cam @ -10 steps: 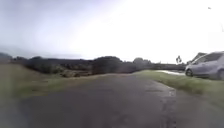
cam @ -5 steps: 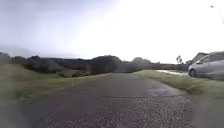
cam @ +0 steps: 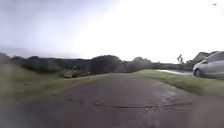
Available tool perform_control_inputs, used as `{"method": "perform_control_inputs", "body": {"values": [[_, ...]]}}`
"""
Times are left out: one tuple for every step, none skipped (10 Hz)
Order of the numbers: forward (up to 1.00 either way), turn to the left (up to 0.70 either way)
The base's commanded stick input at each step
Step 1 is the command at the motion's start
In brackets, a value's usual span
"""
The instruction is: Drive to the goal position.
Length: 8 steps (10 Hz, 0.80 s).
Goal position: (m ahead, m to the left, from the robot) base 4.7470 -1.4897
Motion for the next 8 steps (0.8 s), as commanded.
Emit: {"method": "perform_control_inputs", "body": {"values": [[1.00, 0.00], [1.00, 0.00], [1.00, 0.00], [1.00, 0.00], [1.00, 0.00], [1.00, 0.00], [1.00, 0.00], [1.00, 0.00]]}}
